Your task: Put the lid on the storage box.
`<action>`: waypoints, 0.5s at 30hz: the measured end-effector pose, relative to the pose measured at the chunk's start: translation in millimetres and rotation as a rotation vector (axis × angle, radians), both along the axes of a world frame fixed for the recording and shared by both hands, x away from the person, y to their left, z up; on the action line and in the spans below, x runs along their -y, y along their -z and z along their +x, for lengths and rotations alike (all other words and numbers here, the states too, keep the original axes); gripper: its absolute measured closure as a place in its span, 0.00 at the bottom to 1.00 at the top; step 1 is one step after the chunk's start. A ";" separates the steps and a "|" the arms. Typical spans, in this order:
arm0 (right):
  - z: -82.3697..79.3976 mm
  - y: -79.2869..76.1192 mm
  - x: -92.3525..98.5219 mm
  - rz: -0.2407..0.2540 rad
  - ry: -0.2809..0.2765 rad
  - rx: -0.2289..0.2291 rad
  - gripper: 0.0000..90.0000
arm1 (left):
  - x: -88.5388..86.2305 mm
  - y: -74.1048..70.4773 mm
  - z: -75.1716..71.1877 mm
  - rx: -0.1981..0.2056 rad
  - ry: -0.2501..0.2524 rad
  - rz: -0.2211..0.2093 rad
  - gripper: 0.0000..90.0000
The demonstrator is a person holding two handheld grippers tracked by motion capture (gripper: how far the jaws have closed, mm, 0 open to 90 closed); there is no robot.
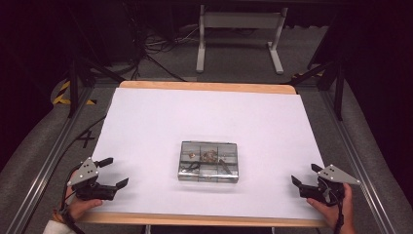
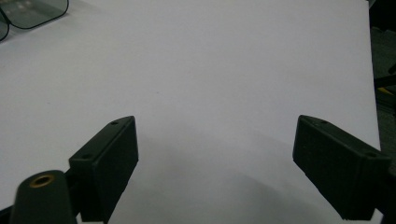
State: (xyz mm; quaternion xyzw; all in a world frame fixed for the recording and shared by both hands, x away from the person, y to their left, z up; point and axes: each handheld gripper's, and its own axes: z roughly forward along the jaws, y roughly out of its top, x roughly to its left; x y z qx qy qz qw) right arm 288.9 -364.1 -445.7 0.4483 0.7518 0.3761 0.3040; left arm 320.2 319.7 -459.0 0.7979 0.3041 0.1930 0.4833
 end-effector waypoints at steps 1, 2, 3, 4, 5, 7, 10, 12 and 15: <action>0.1 0.0 0.0 -0.001 0.001 -0.001 0.16 | -0.1 -0.1 0.4 0.003 -0.003 0.003 0.08; 0.2 0.1 -0.1 0.000 0.002 -0.002 0.16 | -0.2 -0.1 0.5 0.000 -0.003 0.003 0.08; 0.3 0.1 -0.2 -0.001 0.002 -0.002 0.16 | -0.2 -0.1 0.6 -0.001 -0.002 0.001 0.09; 0.2 0.1 -0.1 -0.003 0.001 -0.001 0.16 | -0.3 -0.1 0.8 -0.005 -0.002 0.001 0.08; 0.1 0.1 -0.2 -0.003 0.000 0.000 0.15 | -0.1 -0.1 0.9 -0.007 -0.002 0.001 0.08; 0.2 0.1 -0.3 -0.002 0.000 -0.001 0.15 | 0.8 0.3 0.8 -0.019 -0.004 -0.005 0.08; 0.4 0.2 -0.3 -0.004 -0.003 -0.001 0.15 | 0.6 -0.1 1.4 -0.015 0.004 0.009 0.08; 0.4 0.2 -0.1 -0.003 -0.003 -0.003 0.15 | 0.7 0.0 2.2 -0.021 0.009 0.008 0.08; 0.4 0.2 0.2 0.005 0.000 -0.002 0.15 | 0.3 0.0 2.9 -0.028 0.013 0.004 0.08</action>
